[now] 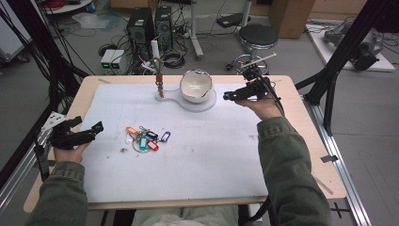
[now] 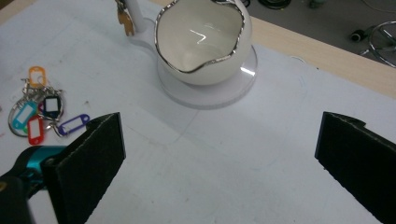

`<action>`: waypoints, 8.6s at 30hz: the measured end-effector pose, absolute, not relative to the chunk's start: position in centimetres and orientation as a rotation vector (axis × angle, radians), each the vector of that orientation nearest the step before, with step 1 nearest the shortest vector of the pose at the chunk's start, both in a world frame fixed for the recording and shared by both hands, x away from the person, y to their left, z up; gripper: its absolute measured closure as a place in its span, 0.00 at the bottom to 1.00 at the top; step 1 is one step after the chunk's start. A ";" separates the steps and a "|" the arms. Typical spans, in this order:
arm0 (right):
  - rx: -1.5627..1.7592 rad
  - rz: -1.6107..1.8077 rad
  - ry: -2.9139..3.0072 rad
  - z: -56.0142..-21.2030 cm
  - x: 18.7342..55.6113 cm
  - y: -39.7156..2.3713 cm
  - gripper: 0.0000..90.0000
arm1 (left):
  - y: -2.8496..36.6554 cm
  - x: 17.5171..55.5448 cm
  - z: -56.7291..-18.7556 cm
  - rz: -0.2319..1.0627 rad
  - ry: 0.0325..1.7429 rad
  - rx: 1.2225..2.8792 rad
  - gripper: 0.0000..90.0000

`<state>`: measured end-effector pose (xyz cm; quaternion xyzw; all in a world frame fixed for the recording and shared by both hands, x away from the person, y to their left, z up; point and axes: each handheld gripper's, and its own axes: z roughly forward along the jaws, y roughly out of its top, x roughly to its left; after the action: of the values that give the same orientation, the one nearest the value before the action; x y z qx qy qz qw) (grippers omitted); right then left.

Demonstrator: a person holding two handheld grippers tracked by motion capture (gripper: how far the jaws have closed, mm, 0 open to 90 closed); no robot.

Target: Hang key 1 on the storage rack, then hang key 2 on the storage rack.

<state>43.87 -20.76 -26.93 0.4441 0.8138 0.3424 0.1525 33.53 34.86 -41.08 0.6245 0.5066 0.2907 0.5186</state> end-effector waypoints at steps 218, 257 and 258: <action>1.282 1.192 2.063 -41.4 31.2 -31.4 0.01 | 22.2 37.5 -42.3 0.450 1.007 2.092 0.97; 1.280 1.197 2.058 -41.2 31.1 -31.3 0.01 | 24.6 36.1 -37.7 0.502 1.025 1.813 0.98; 1.281 1.197 2.058 -41.2 31.1 -31.3 0.01 | 24.6 36.1 -37.5 0.495 1.022 1.812 0.98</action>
<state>31.10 -31.29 -41.23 0.4626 0.7431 0.4321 0.2171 36.14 24.62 -37.53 0.7429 0.4189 0.2031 0.4809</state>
